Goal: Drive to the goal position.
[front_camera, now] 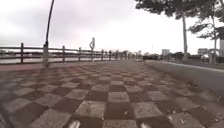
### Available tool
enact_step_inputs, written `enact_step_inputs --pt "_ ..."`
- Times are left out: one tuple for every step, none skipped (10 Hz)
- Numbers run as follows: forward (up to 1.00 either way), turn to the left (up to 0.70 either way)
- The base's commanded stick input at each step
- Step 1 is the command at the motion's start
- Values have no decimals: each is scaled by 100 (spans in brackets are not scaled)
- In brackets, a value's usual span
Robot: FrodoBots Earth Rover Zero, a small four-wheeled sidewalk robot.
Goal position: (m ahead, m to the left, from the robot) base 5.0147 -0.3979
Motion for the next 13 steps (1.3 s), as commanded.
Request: enact_step_inputs --pt "70 0" --pt "70 0" --pt "70 0" --pt "70 0" --pt "70 0" --pt "70 0" --pt "70 0" --pt "70 0" --pt "70 0" --pt "70 0" --pt "70 0" --pt "70 0" --pt "70 0"
